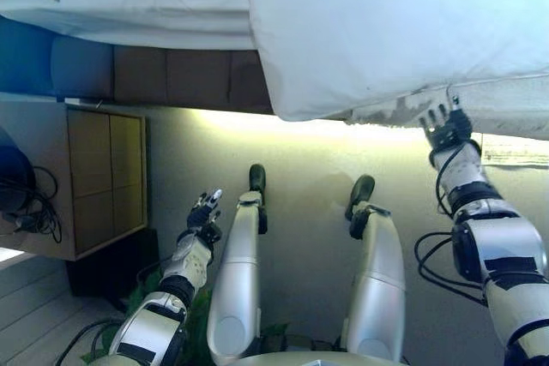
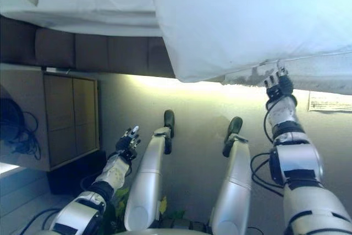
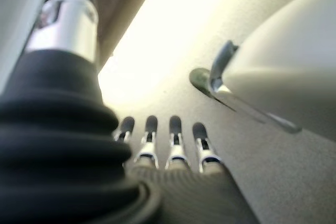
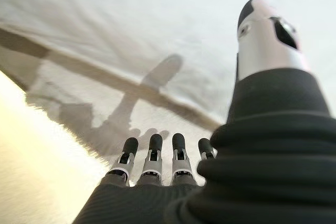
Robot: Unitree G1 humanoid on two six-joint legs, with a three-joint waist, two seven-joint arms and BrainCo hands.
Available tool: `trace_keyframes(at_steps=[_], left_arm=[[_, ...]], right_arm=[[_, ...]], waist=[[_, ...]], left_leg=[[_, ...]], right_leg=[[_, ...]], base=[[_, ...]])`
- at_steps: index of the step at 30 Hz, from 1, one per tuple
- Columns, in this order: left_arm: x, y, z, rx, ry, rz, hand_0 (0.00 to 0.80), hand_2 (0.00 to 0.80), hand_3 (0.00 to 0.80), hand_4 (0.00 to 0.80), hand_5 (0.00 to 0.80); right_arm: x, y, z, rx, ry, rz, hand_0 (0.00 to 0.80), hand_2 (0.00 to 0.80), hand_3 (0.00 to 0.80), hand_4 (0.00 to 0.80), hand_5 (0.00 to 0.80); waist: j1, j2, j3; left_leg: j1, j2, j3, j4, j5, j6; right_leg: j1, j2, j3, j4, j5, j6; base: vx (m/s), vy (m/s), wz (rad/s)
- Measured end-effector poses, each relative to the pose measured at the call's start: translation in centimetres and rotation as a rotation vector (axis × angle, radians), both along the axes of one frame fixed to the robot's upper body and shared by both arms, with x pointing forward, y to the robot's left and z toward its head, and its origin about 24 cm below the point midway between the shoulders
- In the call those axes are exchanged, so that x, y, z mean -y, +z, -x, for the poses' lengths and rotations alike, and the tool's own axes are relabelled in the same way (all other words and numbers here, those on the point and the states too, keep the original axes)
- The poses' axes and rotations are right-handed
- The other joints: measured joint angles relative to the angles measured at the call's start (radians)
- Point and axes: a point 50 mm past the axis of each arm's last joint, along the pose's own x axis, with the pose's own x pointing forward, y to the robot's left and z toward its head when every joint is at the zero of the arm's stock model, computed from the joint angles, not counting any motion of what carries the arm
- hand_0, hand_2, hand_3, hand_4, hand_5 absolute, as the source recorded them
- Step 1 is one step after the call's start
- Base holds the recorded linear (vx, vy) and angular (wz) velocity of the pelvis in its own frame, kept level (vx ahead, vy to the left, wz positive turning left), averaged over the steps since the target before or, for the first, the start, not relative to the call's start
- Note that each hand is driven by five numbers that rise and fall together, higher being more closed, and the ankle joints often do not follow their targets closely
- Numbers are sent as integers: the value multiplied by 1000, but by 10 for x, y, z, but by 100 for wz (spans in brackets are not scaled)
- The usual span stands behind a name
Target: Make the bed neatly
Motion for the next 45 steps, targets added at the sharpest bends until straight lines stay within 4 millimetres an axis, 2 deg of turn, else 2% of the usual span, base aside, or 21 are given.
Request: trace_keyframes(at_steps=[10, 15, 19, 20, 21, 28, 34, 38, 39, 45], left_arm=[[-21, -15, 30, 0, 63, 35, 0, 0, 0, 0, 0], [-30, -19, 42, -1, 79, 39, 0, 0, 0, 0, 0], [-32, -16, 42, 15, 68, 37, 0, 0, 0, 0, 0], [-32, -16, 43, 19, 63, 40, 0, 0, 0, 0, 0], [-32, -16, 43, 24, 59, 43, 0, 0, 0, 0, 0], [-30, -21, 49, 1, 0, 16, 0, 0, 0, 0, 0], [-14, -22, 48, -15, -171, -11, 0, 0, 0, 0, 0], [5, -25, 44, -70, -353, 43, 0, 0, 0, 0, 0], [4, -27, 44, -97, -362, 31, 0, 0, 0, 0, 0], [-27, -19, 37, -221, -475, -25, 0, 0, 0, 0, 0]], right_arm=[[12, 57, -4, 98, -39, 80, 0, 0, 0, 0, 0], [14, 71, -4, 96, -49, 123, 0, 0, 0, 0, 0], [14, 82, -5, 112, -53, 140, 0, 0, 0, 0, 0], [14, 84, -5, 117, -52, 140, 540, 540, 540, 540, 540], [14, 86, -5, 123, -51, 141, 800, 800, 800, 800, 800], [17, 90, -3, 154, -19, 169, 800, 800, 800, 800, 800], [9, 72, -4, 142, 79, 199, 800, 800, 800, 800, 800], [-21, 59, -13, 136, 185, 221, 800, 800, 800, 800, 800], [-31, 56, -15, 141, 218, 225, 800, 800, 800, 800, 800], [-92, 33, -22, 125, 413, 236, 800, 800, 800, 800, 800]], waist=[[29, 6, 4], [37, 6, 4], [49, 6, 4], [50, 6, 4], [51, 6, 4], [49, 5, 8], [40, 5, 8], [8, -4, 10], [2, -8, 10], [-36, -49, 13]], left_leg=[[-94, -19, -31, 114, -32, -1], [-113, -24, -35, 153, -41, 1], [-114, -25, -38, 171, -45, 2], [-114, -25, -38, 176, -46, 2], [-114, -24, -40, 182, -48, 2], [-50, -17, -37, 188, -55, 3], [61, 8, -30, 148, -56, 5], [125, 27, -22, 135, -66, 13], [136, 33, -22, 144, -77, 12], [201, 89, -17, 163, -117, -3]], right_leg=[[-73, -10, 14, 94, -26, 2], [-87, -9, 31, 117, -26, 3], [-86, -1, 40, 126, -26, 4], [-86, 2, 45, 129, -26, 4], [-85, 4, 47, 131, -26, 4], [-20, 6, 47, 128, -26, 5], [97, 21, 38, 68, -23, 8], [174, 34, 26, 25, -20, 13], [186, 41, 29, 26, -20, 13], [256, 95, 28, 3, -12, 8]], base=[[6, 2, 5], [0, 0, 0], [0, 2, -4], [0, 0, 0], [11, 13, -3], [9, 22, -3], [52, -5, -10], [99, -53, -11], [89, -67, -16], [71, -114, -21]])
